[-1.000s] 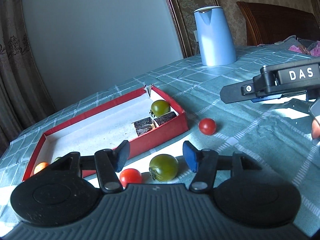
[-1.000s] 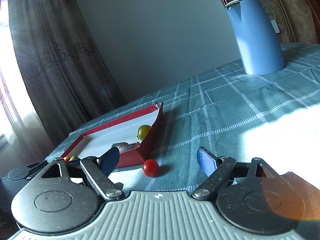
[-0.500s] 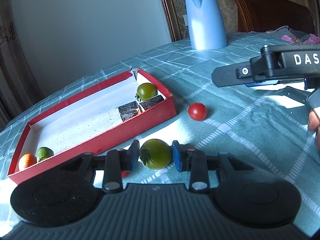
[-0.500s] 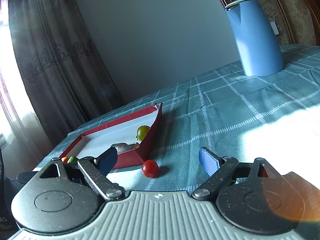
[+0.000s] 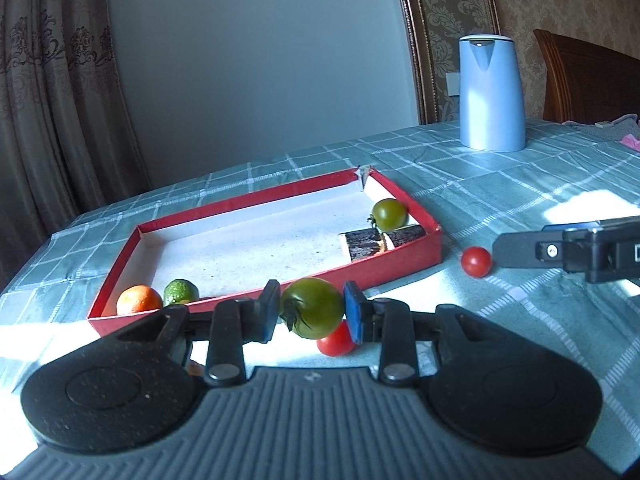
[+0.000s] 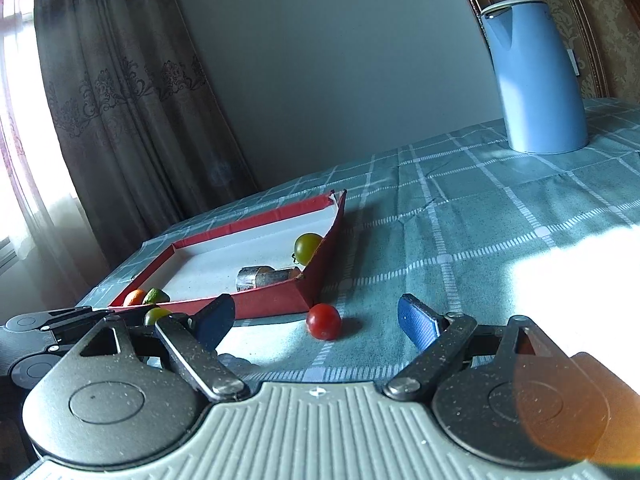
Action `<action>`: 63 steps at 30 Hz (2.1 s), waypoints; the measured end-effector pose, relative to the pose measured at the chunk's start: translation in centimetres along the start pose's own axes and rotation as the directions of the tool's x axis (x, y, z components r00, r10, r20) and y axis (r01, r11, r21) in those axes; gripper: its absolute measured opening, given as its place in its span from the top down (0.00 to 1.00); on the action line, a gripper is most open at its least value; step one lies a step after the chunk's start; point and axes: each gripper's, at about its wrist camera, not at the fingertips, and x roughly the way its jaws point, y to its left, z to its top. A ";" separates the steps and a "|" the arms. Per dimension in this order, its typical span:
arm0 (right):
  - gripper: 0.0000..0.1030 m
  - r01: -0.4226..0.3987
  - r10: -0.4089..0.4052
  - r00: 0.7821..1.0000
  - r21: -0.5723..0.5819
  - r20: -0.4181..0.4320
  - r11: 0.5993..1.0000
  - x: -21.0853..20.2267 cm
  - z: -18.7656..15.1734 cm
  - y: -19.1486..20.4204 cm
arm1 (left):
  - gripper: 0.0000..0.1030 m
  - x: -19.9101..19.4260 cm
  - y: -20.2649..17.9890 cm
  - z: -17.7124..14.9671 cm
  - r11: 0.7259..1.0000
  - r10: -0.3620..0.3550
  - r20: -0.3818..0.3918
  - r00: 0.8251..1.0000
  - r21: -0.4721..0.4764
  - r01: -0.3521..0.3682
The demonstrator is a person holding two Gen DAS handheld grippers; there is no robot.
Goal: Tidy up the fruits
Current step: 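Grasp the second yellow-green tomato with the left gripper, then lower the tomato into the box beside the orange, open the left gripper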
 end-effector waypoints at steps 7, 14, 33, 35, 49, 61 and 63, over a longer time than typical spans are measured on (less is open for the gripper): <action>0.14 -0.010 -0.005 0.997 -0.172 -0.083 0.985 1.5 -1.2 5.2 | 0.69 0.7 5.6 -0.2 0.963 0.211 -0.066 0.975 -0.158 -0.219; 0.14 0.006 -0.042 0.986 -0.219 -0.160 0.976 3.0 -1.8 7.1 | 0.69 1.2 10.5 -1.2 0.900 0.309 -0.141 0.941 -0.277 -0.337; 0.13 -0.032 0.014 0.985 -0.103 -0.173 0.994 3.1 -1.5 5.2 | 0.70 4.9 14.2 2.7 0.900 0.332 -0.092 0.939 -0.269 -0.344; 0.12 -0.041 0.025 0.985 -0.090 -0.172 0.995 3.0 -1.5 5.0 | 0.70 6.1 14.1 2.9 0.904 0.329 -0.109 0.938 -0.251 -0.346; 0.12 -0.058 0.044 0.985 -0.077 -0.169 0.995 3.0 -1.4 4.8 | 0.62 11.4 14.6 1.5 0.902 0.307 -0.245 0.919 -0.233 -0.364; 0.12 -0.058 0.044 0.983 -0.077 -0.178 0.995 3.1 -1.4 4.8 | 0.23 7.3 14.3 1.4 0.891 0.330 -0.165 0.930 -0.270 -0.364; 0.12 -0.059 0.045 0.983 -0.077 -0.179 0.995 3.1 -1.4 4.8 | 0.13 5.7 13.9 1.2 0.895 0.335 -0.135 0.932 -0.263 -0.360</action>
